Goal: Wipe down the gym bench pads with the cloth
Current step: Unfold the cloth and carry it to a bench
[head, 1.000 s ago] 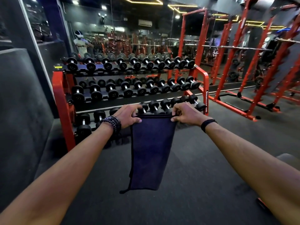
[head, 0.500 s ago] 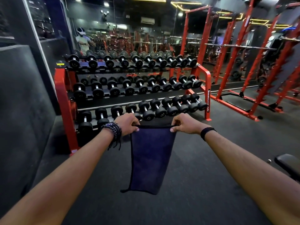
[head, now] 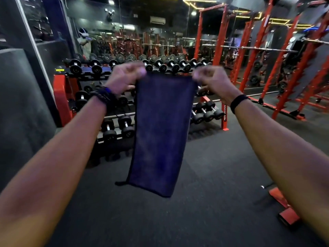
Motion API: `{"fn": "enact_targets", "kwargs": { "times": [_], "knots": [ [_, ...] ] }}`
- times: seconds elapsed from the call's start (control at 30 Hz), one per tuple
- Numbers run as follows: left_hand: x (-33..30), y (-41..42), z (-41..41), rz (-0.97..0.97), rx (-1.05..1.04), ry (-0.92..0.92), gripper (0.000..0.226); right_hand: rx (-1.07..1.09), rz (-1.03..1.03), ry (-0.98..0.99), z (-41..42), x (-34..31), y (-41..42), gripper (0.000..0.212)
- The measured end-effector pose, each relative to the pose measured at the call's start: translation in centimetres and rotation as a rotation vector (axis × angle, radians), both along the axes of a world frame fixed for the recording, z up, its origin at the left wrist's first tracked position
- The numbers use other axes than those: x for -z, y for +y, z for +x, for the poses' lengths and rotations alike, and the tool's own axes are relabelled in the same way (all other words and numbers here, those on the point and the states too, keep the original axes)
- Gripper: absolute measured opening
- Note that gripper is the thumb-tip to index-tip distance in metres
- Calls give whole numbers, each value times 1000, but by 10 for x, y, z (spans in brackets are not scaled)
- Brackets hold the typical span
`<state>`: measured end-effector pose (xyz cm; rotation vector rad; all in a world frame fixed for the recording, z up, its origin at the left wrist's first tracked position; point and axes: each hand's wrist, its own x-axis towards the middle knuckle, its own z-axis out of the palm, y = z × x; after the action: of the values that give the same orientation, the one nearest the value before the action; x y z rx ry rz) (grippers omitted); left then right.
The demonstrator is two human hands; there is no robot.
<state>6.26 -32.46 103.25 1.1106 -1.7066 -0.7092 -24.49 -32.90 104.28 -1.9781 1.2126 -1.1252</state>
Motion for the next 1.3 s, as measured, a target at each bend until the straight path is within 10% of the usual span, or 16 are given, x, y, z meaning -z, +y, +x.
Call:
{"fn": "enact_targets", "kwargs": {
  "times": [0.1,0.23,0.33,0.47,0.67,1.0,1.3],
  "knots": [
    [19,15,13,337,63,224,82,-192,269,-369,18,36,11,92],
    [104,49,14,793,233,147,35,-291,499,-458,76,143,47,46],
    [141,49,17,747,-37,285,11,-56,514,-488,97,182,37,33],
    [162,49,25,612,-357,186,56,156,546,-349,101,201,15,54],
    [175,52,30,491,-372,229,31,129,414,-242,91,205,27,11],
    [171,21,-27,345,-292,321,22,178,242,-314,24,178,37,2],
    [138,-27,-134,210,-213,286,45,315,125,-294,-64,155,0,46]
  ]
}}
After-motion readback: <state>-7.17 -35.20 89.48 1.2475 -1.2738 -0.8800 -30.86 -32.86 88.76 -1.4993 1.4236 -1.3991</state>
